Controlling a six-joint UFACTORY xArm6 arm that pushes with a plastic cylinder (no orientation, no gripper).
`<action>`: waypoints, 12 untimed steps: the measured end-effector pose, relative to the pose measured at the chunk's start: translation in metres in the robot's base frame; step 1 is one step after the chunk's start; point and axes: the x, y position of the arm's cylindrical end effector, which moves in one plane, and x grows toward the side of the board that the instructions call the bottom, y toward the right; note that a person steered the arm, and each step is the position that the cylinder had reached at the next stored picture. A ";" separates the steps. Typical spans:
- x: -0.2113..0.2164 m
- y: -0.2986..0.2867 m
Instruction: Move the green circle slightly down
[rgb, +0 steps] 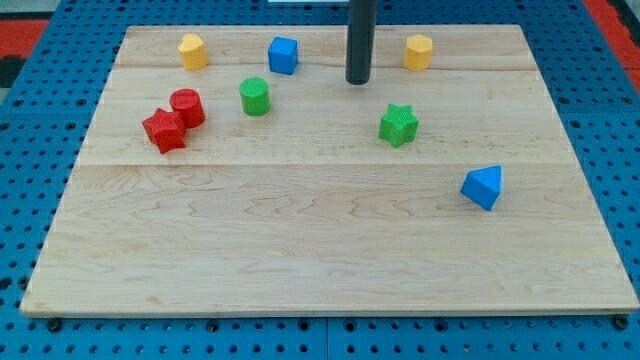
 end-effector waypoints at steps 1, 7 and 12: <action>0.000 -0.020; 0.000 -0.084; 0.028 -0.139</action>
